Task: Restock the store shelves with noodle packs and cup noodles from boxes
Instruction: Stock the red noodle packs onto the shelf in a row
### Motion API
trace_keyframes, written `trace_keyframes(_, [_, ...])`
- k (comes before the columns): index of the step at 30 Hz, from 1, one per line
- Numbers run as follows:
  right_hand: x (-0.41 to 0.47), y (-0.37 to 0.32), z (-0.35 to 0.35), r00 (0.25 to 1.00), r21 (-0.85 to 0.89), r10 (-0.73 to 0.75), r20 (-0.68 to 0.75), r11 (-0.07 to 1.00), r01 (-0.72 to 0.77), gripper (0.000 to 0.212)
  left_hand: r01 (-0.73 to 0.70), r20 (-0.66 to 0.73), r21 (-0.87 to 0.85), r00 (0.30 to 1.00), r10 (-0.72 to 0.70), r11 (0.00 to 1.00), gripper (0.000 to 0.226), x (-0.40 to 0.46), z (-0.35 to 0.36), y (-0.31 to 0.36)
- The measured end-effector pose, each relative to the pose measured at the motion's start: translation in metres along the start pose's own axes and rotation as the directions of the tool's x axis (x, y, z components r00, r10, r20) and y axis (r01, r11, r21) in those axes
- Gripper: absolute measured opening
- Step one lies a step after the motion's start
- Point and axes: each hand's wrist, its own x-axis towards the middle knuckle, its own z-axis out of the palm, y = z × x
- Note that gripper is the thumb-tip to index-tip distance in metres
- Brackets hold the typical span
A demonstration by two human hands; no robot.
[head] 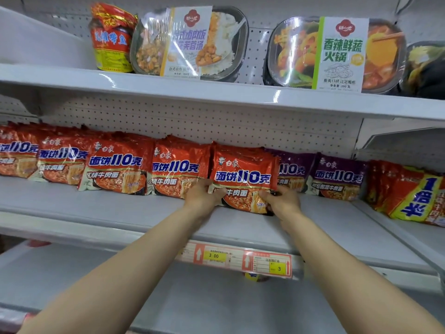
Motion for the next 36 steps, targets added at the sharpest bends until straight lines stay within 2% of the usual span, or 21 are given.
trace_keyframes(2, [0.0,0.0,0.002,1.0,-0.005,-0.002,-0.002,1.0,0.002,0.027,-0.044,0.011,0.179,0.999,0.043,0.983,0.065,-0.007,0.003,0.003])
trace_keyframes(4, [0.0,-0.001,0.005,1.0,-0.019,-0.012,-0.008,1.0,0.012,0.022,-0.066,0.039,0.246,0.998,0.058,0.967,0.072,-0.009,0.004,0.008])
trace_keyframes(13, [0.001,-0.009,0.013,0.999,-0.119,-0.032,0.019,0.992,0.035,0.022,-0.073,0.078,0.288,0.996,0.052,0.955,0.079,-0.009,0.006,0.005])
trace_keyframes(22, [-0.002,-0.017,0.019,1.0,-0.192,0.005,0.005,0.981,-0.004,0.034,-0.087,0.104,0.381,0.993,0.051,0.921,0.078,-0.018,0.007,0.011])
trace_keyframes(27, [-0.016,-0.014,0.01,0.998,-0.163,0.057,-0.01,0.985,-0.057,0.034,-0.067,0.131,0.38,0.991,0.018,0.922,0.08,-0.021,0.001,0.012])
trace_keyframes(31, [-0.026,-0.019,0.008,0.998,-0.169,0.067,0.01,0.984,-0.064,0.036,-0.043,0.125,0.288,0.992,0.007,0.957,0.078,-0.027,-0.004,0.014])
trace_keyframes(36, [-0.046,-0.036,0.009,0.996,-0.165,0.085,-0.01,0.983,-0.086,0.011,-0.043,0.095,0.211,0.995,0.023,0.977,0.071,-0.036,-0.013,0.021])
